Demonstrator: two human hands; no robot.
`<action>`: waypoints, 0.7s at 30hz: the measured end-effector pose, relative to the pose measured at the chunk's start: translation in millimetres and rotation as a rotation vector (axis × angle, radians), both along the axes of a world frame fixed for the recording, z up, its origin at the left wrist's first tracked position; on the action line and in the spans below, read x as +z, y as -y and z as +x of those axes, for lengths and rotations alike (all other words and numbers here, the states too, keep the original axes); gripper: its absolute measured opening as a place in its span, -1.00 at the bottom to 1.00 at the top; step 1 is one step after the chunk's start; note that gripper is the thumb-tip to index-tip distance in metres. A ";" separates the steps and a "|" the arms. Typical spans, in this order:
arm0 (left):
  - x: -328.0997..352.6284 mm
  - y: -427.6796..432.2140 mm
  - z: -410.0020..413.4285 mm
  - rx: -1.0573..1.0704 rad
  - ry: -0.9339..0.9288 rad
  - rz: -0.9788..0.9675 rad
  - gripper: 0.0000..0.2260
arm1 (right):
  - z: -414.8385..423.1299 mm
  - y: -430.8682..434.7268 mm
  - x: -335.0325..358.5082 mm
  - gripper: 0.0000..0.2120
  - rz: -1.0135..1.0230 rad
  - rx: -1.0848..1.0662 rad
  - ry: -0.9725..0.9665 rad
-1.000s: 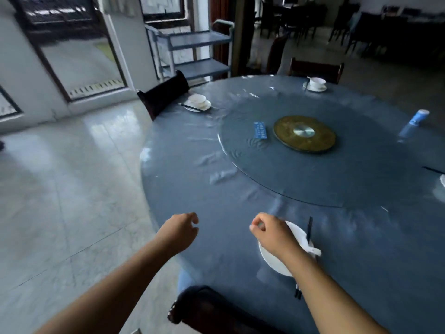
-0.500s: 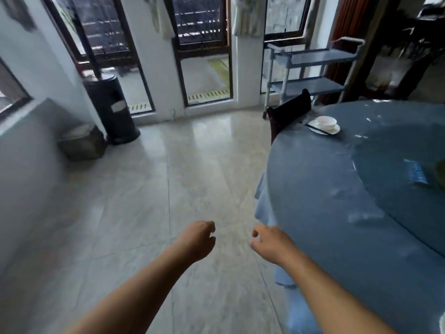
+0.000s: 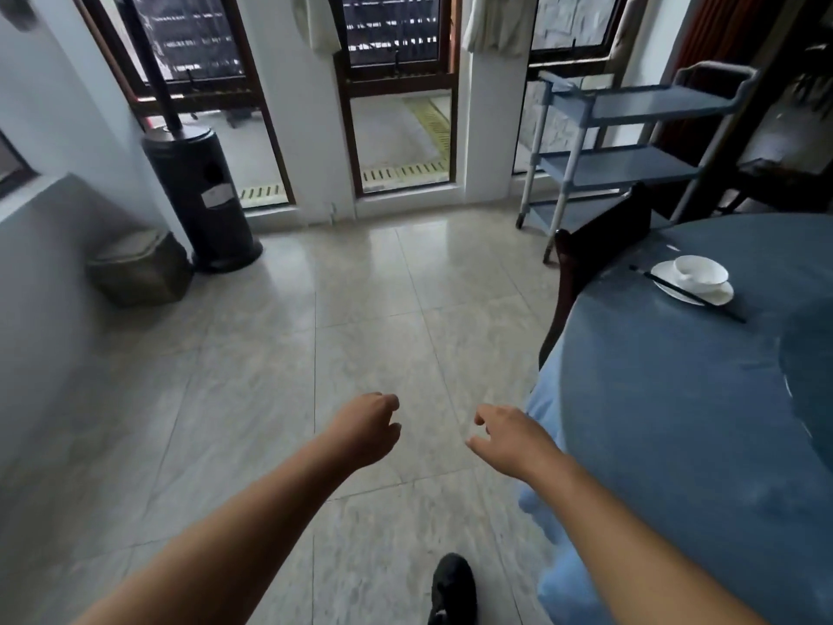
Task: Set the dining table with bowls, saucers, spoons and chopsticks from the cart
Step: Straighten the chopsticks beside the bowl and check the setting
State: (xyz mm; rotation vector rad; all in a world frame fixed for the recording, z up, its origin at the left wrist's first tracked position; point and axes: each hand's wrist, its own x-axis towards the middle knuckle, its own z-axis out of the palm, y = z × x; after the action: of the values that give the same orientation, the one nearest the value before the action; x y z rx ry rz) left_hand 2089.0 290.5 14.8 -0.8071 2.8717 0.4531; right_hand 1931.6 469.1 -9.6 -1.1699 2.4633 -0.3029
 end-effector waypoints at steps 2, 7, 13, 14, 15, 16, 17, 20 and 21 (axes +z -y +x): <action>2.9 33.3 -47.6 0.001 0.012 0.016 -0.68 | -44.6 32.8 -0.9 -0.56 0.019 -0.010 0.017; 27.2 105.5 -156.2 -0.034 0.004 0.006 -0.64 | -147.4 103.9 23.5 -0.58 -0.012 -0.045 0.018; 45.5 188.2 -285.2 -0.103 -0.021 -0.008 -0.64 | -261.7 169.1 45.6 -0.59 -0.081 -0.150 0.006; 43.2 202.5 -309.7 -0.117 -0.021 -0.006 -0.64 | -283.3 179.6 45.2 -0.59 -0.084 -0.173 0.009; 39.9 216.1 -334.5 -0.138 -0.019 -0.003 -0.64 | -304.8 190.9 43.9 -0.59 -0.088 -0.197 0.014; 35.9 229.1 -359.0 -0.162 -0.014 0.001 -0.63 | -325.7 202.9 41.7 -0.59 -0.091 -0.223 0.020; 31.7 242.7 -385.3 -0.191 -0.010 0.001 -0.63 | -347.7 216.5 39.2 -0.59 -0.097 -0.254 0.025; 22.3 283.9 -470.7 -0.292 -0.008 0.003 -0.63 | -414.1 261.0 31.2 -0.60 -0.130 -0.353 0.049; 20.4 297.2 -500.9 -0.331 -0.010 -0.001 -0.62 | -435.9 274.7 29.4 -0.60 -0.143 -0.386 0.053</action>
State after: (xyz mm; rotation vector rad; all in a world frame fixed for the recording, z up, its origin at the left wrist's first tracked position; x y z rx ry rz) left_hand 1588.1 -6.7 35.2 -0.3169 2.9329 0.4133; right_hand 1495.8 194.5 19.8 -0.7163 2.6439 -0.6185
